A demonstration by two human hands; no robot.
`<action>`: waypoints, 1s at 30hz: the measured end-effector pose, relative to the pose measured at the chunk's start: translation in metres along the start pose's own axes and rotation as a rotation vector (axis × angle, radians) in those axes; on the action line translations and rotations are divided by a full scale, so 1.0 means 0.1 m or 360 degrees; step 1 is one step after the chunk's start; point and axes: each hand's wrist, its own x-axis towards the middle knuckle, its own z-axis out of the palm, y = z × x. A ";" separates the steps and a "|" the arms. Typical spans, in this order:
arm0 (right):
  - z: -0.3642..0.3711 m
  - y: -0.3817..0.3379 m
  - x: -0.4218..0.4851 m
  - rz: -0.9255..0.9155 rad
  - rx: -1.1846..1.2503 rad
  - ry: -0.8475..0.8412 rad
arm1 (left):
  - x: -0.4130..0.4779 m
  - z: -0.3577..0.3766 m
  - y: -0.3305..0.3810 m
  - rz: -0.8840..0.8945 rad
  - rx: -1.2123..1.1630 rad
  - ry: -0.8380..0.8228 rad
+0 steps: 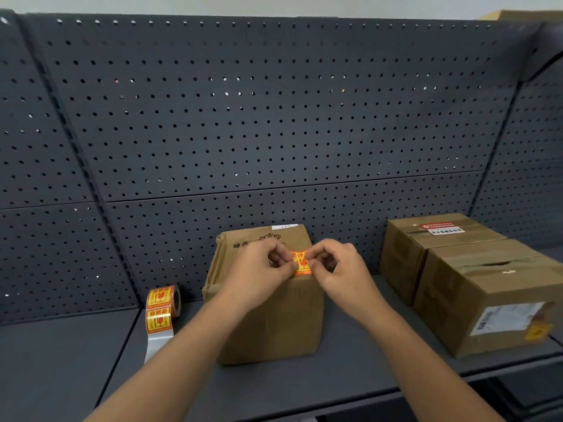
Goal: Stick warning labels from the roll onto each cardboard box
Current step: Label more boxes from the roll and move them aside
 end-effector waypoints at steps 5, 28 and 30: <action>0.01 -0.02 -0.02 -0.0053 -0.0133 0.0038 | -0.02 0.02 -0.02 0.0017 0.0000 0.0018; 0.02 -0.05 -0.05 0.0179 -0.0278 0.0048 | -0.04 0.01 -0.08 0.0017 0.0065 -0.0082; 0.03 -0.05 -0.05 0.0185 -0.0284 0.0047 | -0.03 0.03 -0.09 0.0025 0.0124 -0.0101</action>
